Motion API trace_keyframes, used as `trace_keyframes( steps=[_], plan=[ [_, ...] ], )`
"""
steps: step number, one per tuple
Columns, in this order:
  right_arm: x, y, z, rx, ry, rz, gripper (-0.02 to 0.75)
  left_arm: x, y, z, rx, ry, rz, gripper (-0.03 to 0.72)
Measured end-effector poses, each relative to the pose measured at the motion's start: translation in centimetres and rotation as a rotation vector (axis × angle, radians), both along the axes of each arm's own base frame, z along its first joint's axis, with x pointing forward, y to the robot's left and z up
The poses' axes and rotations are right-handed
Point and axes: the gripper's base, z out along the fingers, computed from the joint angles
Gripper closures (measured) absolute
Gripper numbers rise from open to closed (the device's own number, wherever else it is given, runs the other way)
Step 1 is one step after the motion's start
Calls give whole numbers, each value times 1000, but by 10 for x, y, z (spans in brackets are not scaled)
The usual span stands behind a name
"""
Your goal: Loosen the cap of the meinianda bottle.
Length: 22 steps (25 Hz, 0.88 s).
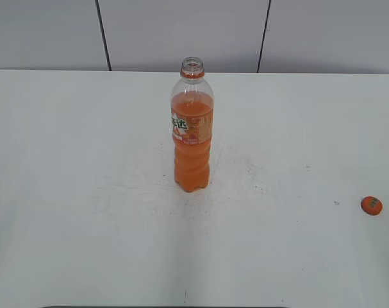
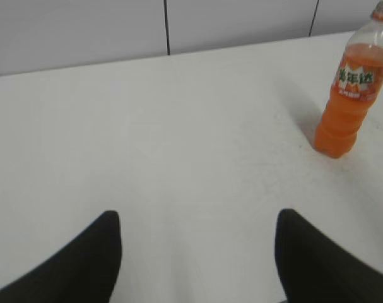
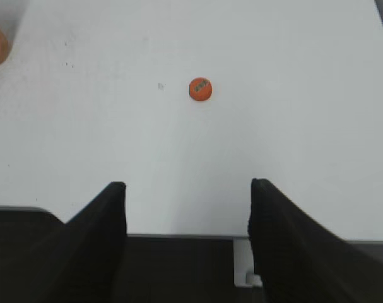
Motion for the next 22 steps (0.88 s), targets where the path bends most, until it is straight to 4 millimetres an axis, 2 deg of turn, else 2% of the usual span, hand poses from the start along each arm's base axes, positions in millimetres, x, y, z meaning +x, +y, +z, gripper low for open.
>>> trace_keyframes(
  steps=[3, 16, 22],
  plan=[
    [-8, 1, 1, -19, -83, 5, 277, -1, -2, 0, 3, -1, -24, 218],
    [-2, 0, -2, -38, -139, 11, 277, -1, -2, 0, 11, -6, -35, 218],
    [-2, 0, -2, -39, -143, 11, 277, -2, -4, 0, 11, -6, 109, 218]
  ],
)
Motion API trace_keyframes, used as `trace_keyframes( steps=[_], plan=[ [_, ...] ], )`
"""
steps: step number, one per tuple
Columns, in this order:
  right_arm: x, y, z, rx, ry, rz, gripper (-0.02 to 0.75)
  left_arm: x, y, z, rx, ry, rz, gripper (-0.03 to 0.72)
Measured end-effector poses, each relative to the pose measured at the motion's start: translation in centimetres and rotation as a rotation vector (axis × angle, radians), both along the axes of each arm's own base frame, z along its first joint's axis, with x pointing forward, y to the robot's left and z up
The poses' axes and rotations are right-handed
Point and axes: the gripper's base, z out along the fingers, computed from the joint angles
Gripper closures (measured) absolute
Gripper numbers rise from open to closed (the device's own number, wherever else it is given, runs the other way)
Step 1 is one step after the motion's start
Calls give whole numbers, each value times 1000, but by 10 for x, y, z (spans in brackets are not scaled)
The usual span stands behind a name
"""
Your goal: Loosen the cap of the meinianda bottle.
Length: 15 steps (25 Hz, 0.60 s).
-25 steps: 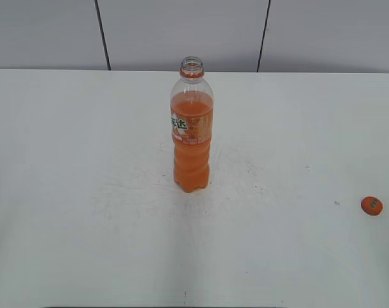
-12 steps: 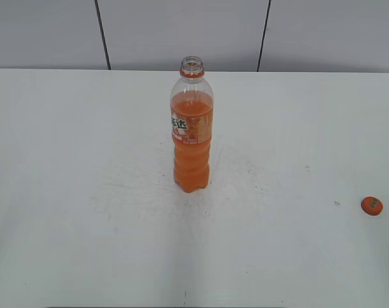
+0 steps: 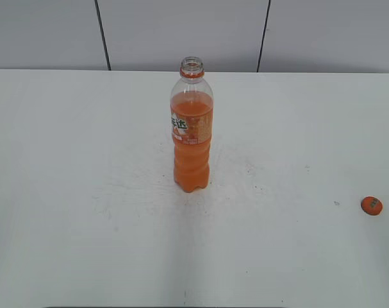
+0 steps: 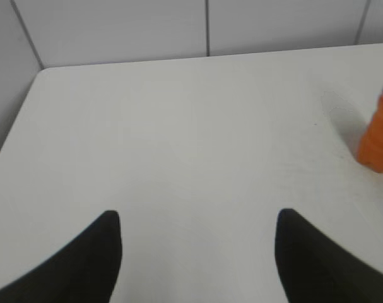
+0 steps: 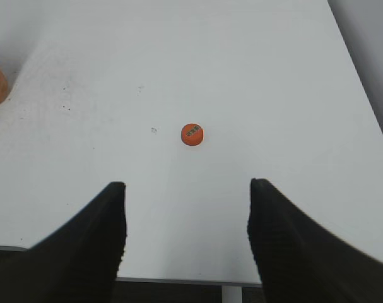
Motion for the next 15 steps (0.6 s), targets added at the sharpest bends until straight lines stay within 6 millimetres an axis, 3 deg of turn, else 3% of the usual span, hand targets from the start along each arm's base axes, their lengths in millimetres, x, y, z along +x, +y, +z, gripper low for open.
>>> trace_keyframes(
  steps=[4, 15],
  plan=[
    [0, 0, 0, 0, -3, 0, 277, -1, -1, 0, 0, 0, 90, 218],
    [0, 0, 0, 0, -4, 0, 277, -1, -1, 0, 0, 0, 91, 218]
  ],
)
